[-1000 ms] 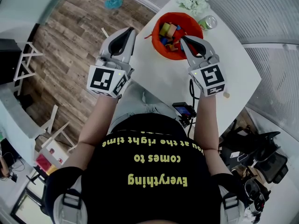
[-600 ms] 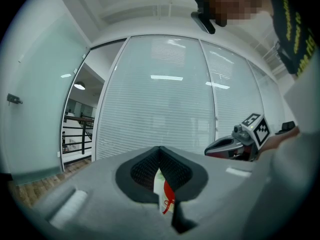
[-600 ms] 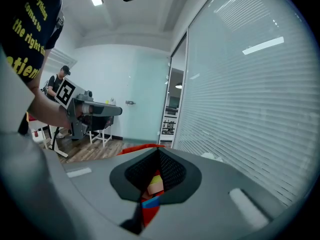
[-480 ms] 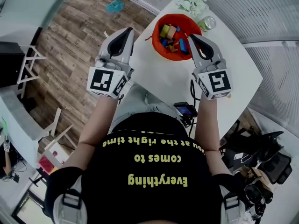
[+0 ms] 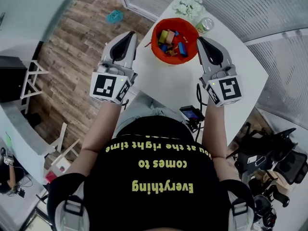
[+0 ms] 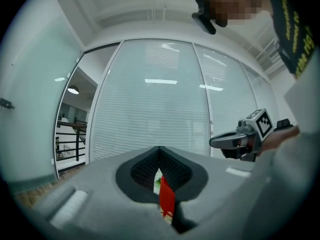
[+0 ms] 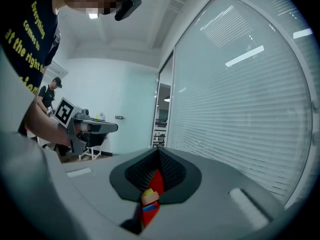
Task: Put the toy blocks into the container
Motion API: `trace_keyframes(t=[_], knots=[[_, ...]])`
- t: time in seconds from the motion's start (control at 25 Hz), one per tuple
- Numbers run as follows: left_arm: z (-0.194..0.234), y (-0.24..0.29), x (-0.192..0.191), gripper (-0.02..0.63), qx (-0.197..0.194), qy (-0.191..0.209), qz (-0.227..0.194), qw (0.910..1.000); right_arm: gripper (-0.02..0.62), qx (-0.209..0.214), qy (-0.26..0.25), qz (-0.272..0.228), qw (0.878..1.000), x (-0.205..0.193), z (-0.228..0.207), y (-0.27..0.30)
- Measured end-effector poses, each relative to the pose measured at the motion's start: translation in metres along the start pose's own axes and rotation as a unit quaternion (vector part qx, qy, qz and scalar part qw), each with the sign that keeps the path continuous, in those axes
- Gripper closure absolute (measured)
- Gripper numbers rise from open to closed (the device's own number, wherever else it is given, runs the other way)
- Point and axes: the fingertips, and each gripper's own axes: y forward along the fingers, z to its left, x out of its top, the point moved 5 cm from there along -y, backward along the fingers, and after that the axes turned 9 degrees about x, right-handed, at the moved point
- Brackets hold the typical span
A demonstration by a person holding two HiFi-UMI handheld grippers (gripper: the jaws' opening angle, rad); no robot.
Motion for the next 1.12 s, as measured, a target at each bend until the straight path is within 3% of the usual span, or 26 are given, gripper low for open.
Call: trace_keyframes(t=[0.6,1.12], knots=[[-0.039,0.023,0.023,0.609,-0.073,0.002,-0.032,0.9968,0.589,-0.100,-0.012,-0.035,0.994,0.030,-0.008,-0.072],[-0.096,0.049,0.019,0.609,-0.176,-0.007,-0.028,0.9840,0.588,-0.227,0.004,-0.011,0.974,0.016,-0.008,-0.159]])
